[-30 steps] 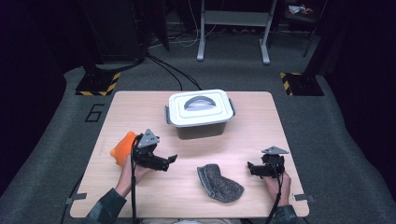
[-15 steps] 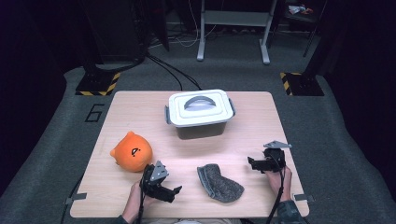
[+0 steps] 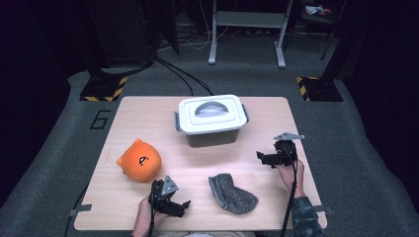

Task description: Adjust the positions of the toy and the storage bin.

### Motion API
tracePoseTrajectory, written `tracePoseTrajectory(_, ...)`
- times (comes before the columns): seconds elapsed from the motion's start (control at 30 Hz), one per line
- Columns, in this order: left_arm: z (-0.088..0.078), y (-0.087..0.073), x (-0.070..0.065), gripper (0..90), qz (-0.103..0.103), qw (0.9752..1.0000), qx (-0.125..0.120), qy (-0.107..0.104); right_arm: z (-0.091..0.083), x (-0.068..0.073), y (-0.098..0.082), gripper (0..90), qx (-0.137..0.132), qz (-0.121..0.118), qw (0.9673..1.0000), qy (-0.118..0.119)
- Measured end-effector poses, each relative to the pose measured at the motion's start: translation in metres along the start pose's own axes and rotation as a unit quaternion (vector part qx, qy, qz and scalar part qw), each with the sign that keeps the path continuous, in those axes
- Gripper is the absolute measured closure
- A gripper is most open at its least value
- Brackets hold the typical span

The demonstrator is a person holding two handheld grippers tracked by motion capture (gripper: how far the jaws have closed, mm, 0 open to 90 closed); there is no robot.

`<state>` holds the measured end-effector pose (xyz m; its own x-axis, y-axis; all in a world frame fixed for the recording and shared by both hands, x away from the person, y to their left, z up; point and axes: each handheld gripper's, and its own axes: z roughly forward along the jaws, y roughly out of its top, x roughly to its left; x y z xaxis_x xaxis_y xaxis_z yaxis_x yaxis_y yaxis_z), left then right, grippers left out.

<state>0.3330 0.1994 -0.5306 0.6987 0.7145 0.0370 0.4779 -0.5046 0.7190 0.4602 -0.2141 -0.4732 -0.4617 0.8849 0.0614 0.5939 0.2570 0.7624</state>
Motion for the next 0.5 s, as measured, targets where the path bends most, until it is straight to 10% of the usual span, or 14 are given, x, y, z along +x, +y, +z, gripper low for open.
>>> tracePoseTrajectory(0.5,0.002,0.001,0.002,0.1,-0.012,0.9999,0.007,-0.003,0.014,-0.011,0.054,3.1,-0.017,0.008,0.9998,0.006)
